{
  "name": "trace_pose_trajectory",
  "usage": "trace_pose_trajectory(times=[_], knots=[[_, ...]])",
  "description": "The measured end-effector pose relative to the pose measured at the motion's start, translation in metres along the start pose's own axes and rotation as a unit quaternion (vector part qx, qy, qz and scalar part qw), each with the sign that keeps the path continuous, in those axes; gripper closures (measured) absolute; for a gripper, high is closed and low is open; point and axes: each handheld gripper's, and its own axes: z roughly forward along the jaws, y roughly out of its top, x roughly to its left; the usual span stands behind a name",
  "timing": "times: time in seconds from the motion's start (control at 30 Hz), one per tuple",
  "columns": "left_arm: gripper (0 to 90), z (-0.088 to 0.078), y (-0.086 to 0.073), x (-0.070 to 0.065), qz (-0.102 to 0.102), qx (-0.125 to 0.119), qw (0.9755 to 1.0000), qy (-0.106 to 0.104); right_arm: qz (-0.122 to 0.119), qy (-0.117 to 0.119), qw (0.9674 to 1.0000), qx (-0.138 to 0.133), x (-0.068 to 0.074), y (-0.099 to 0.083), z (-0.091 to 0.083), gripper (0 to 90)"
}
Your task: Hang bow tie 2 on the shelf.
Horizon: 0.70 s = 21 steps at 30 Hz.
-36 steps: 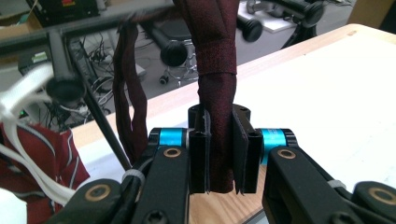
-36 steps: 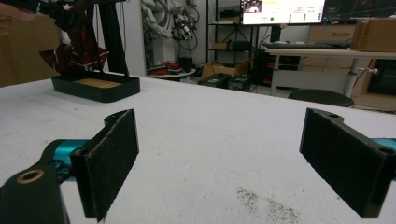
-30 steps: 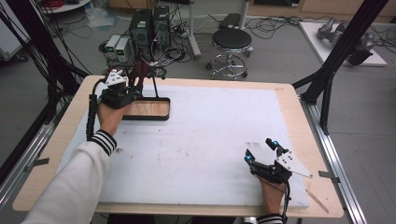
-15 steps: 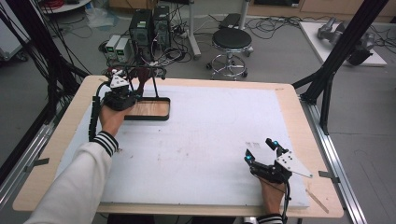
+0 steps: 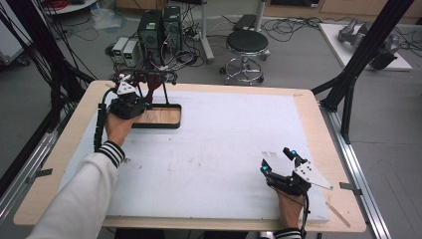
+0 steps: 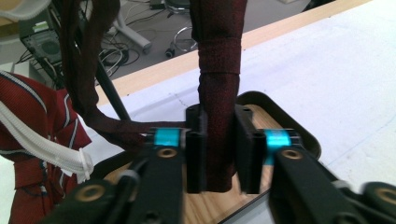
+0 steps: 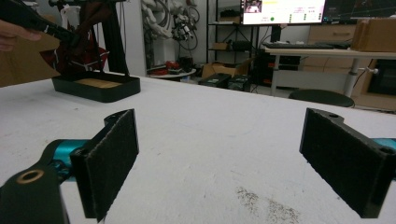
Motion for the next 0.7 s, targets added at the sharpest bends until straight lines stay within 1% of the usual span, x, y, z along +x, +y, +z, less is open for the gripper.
trace_pose_trajectory(times=[0.03, 0.07, 0.1, 0.17, 0.2, 0.23, 0.27, 0.33, 0.47, 0.5, 0.57, 0.6, 0.7], knots=[[55.2, 0.0, 0.0, 0.0, 0.0, 0.0, 1.0, 0.006, 0.0, 0.0, 1.0, 0.0, 0.0, 0.0, 0.0, 10.9], [44.4, 0.0, 0.0, 0.0, 0.002, -0.003, 1.0, 0.004, 0.002, 0.0, 1.0, 0.001, 0.0, 0.0, 0.0, 10.9], [36.9, 0.0, 0.0, 0.0, 0.007, -0.005, 1.0, 0.0, 0.002, -0.001, 1.0, 0.0, 0.0, 0.0, 0.0, 10.9], [26.1, -0.001, 0.001, -0.001, 0.013, -0.01, 0.9998, -0.012, 0.003, 0.0, 1.0, -0.001, 0.0, 0.0, 0.0, 10.9], [20.2, -0.001, 0.001, -0.002, 0.013, -0.01, 0.9996, -0.022, 0.004, 0.0, 1.0, -0.001, 0.0, 0.0, 0.0, 10.9], [16.8, -0.001, 0.001, -0.002, 0.012, -0.01, 0.9995, -0.027, 0.004, 0.0, 1.0, -0.001, 0.0, 0.0, 0.0, 10.9], [16.5, -0.002, 0.001, -0.003, 0.013, -0.008, 0.9993, -0.033, 0.004, 0.0, 1.0, -0.001, 0.0, 0.0, 0.0, 10.9], [15.3, -0.004, 0.001, -0.004, 0.015, -0.009, 0.9991, -0.038, 0.005, 0.0, 1.0, -0.001, 0.0, 0.0, 0.0, 10.9], [15.1, -0.011, 0.002, -0.007, 0.022, -0.025, 0.9983, -0.049, 0.005, 0.001, 1.0, -0.001, -0.001, 0.0, 0.0, 10.9], [14.8, -0.014, 0.002, -0.008, 0.026, -0.033, 0.9976, -0.054, 0.005, 0.0, 1.0, -0.001, -0.001, 0.0, 0.0, 10.9], [14.7, -0.018, 0.002, -0.01, 0.032, -0.04, 0.997, -0.059, 0.006, 0.0, 1.0, 0.0, -0.001, 0.0, -0.001, 10.9], [14.8, -0.02, 0.002, -0.011, 0.034, -0.046, 0.9962, -0.066, 0.006, 0.0, 1.0, 0.0, -0.001, 0.0, -0.001, 10.9], [14.8, -0.03, 0.0, -0.014, 0.034, -0.068, 0.9939, -0.08, 0.004, 0.0, 1.0, -0.003, 0.0, 0.0, -0.001, 10.9]])
